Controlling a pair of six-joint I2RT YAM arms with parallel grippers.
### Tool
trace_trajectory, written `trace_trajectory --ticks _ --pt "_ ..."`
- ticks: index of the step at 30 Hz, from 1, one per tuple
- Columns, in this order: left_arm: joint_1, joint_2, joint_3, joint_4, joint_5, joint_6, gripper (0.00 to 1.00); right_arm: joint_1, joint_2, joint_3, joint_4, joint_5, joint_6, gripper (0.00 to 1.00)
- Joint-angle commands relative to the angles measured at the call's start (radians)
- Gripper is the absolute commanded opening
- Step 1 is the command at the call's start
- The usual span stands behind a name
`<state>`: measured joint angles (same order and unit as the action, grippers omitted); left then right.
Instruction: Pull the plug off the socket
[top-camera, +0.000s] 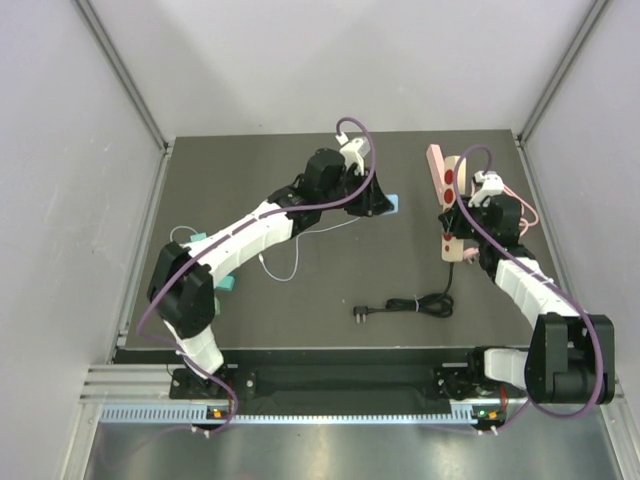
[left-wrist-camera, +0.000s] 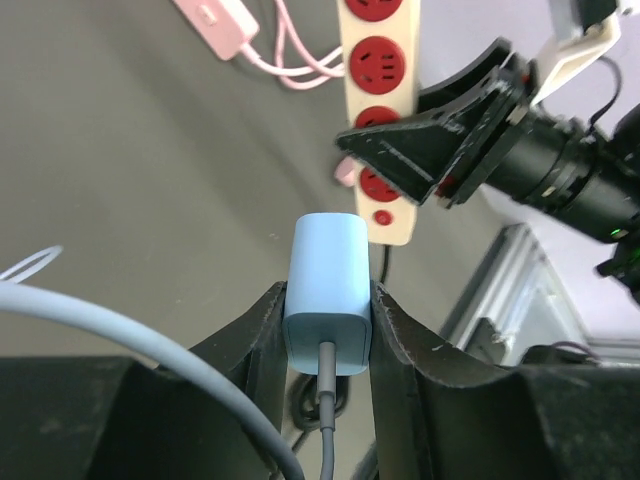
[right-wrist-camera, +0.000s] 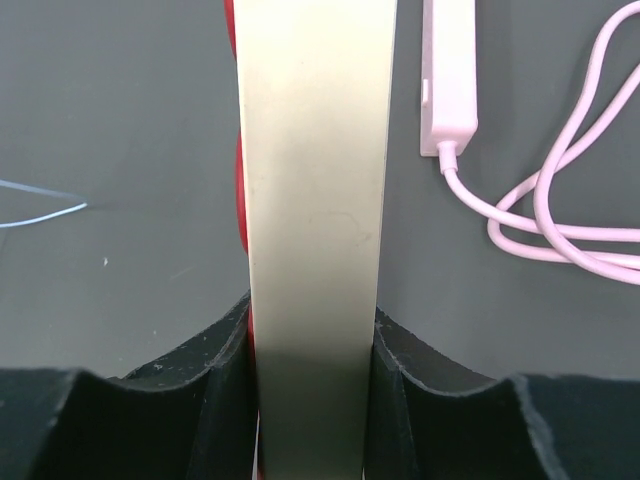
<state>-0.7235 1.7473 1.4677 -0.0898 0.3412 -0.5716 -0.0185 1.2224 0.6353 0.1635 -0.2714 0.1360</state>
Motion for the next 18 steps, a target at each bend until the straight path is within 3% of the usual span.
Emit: trace_trajectory --ticks 1,6,10,15,18 --pt "0.006 -0.089 -0.009 -0.046 -0.062 0.100 0.00 -0.021 -0.011 0.023 0.087 -0.018 0.002 0.00" --pt "0.050 -0.172 -0.049 -0.105 -0.128 0.186 0.00 -0.029 -0.008 0.021 0.090 -0.057 0.001 0.00" --pt "0.085 -0.239 -0.043 -0.221 -0.270 0.298 0.00 -0.031 -0.008 0.020 0.090 -0.074 0.001 0.00" --pt "0.174 -0.321 -0.055 -0.358 -0.586 0.358 0.00 -0.031 -0.009 0.020 0.091 -0.083 -0.001 0.00" --pt "0.229 -0.402 -0.093 -0.358 -0.722 0.384 0.00 -0.031 -0.008 0.021 0.094 -0.086 0.001 0.00"
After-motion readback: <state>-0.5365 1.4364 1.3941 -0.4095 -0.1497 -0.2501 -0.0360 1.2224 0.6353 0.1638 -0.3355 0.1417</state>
